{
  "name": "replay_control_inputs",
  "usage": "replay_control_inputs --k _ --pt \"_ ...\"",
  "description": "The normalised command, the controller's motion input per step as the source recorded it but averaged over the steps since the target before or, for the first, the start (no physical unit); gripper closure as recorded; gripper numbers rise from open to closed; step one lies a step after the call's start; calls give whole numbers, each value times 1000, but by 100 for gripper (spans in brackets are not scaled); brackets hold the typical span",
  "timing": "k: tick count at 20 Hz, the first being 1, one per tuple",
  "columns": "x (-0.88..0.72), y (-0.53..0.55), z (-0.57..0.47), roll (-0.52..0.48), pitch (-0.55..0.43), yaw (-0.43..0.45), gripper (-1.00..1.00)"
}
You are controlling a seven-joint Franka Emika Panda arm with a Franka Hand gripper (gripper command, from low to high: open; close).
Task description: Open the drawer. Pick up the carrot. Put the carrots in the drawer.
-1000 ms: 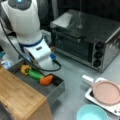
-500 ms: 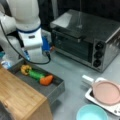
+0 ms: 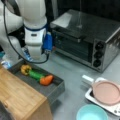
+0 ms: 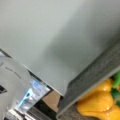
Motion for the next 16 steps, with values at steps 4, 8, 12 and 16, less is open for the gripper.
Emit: replay_control_inputs --k 4,8,12,16 --pt "-243 306 -200 -4 -333 -257 -100" --pt "-206 186 -141 36 -310 -227 -100" --pt "-86 130 -86 47 -274 -200 -100" --pt "10 163 -138 79 -249 -222 -100"
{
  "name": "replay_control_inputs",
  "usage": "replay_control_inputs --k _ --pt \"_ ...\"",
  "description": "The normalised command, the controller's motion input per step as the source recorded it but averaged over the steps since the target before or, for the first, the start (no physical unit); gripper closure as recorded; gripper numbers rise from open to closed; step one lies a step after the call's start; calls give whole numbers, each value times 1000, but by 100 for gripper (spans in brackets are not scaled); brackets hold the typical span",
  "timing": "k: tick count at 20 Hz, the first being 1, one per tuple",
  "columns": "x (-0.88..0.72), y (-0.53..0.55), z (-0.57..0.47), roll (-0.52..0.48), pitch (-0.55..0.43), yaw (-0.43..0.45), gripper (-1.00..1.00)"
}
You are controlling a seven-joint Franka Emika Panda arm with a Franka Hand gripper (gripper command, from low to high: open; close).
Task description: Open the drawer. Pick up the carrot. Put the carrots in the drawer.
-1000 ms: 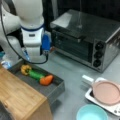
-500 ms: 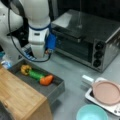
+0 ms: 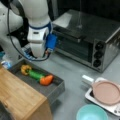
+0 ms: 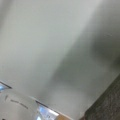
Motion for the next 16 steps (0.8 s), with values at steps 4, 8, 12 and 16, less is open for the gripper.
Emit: replay_control_inputs --k 4,8,12,16 --pt "56 241 -236 102 -231 -243 -100" --pt "48 263 -185 83 -164 -228 -100" --pt "74 212 -100 60 -96 -175 -100" --pt "145 110 -64 -17 -60 -155 -100"
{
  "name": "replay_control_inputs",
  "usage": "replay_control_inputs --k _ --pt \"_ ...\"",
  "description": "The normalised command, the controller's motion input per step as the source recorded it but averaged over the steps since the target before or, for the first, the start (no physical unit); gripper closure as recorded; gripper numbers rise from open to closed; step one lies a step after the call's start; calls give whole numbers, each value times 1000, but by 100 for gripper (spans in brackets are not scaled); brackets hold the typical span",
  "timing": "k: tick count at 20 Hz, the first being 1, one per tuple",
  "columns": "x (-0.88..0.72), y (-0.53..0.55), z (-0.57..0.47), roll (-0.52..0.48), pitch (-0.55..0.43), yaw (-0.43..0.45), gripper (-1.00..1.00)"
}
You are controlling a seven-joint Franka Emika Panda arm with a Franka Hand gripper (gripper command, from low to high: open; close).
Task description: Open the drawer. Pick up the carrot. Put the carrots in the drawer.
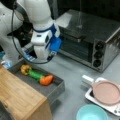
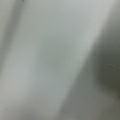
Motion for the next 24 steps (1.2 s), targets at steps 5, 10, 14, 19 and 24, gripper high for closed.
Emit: replay_control_inputs --k 5,10,14,19,24 --pt "237 12 -20 -70 1 -109 -100" --pt "332 6 29 -73 47 -112 -100" --pt "301 49 39 -65 61 -109 -100" --pt "299 30 25 -69 56 -51 -100" --pt "272 -24 -4 -66 56 -34 -100"
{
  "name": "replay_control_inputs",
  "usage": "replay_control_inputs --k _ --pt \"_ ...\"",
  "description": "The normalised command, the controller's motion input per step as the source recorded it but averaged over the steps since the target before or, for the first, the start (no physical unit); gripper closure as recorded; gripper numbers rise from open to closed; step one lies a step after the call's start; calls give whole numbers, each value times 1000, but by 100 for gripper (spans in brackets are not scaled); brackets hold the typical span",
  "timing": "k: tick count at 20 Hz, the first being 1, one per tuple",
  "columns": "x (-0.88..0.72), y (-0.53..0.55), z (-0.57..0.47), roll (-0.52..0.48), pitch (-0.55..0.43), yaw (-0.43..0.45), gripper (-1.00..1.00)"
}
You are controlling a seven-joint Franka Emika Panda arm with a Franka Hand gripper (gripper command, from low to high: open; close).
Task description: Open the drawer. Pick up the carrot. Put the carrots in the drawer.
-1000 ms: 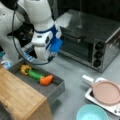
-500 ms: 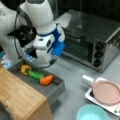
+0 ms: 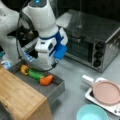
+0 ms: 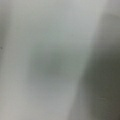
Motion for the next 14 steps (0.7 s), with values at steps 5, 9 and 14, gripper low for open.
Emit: replay_control_inputs --k 5,9,14 --pt "201 -43 -39 -79 52 -77 -100" --pt "143 -79 48 -85 95 -73 -100" --pt "138 -59 80 -61 118 -62 -100"
